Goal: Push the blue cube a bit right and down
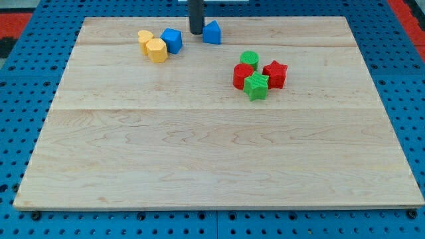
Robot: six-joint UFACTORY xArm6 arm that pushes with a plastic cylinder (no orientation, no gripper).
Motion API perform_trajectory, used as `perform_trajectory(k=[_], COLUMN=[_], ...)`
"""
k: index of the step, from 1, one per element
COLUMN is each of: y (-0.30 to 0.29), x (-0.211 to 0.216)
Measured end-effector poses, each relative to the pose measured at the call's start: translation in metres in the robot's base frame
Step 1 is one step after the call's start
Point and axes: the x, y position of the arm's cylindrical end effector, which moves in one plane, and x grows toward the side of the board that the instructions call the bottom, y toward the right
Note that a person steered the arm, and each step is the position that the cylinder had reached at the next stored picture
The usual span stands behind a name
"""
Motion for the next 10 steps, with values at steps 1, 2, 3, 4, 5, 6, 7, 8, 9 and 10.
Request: perform_trajectory(k=[1,2,3,4,5,6,7,8,9,10], y=[0.037,0.037,0.001,-0.063,-0.078,-0.098,-0.129,-0.129,-0.126,-0.123], x=[0.000,0.000,-0.002,-0.010,-0.012,-0.012,-0.012,-0.012,0.009,0.020])
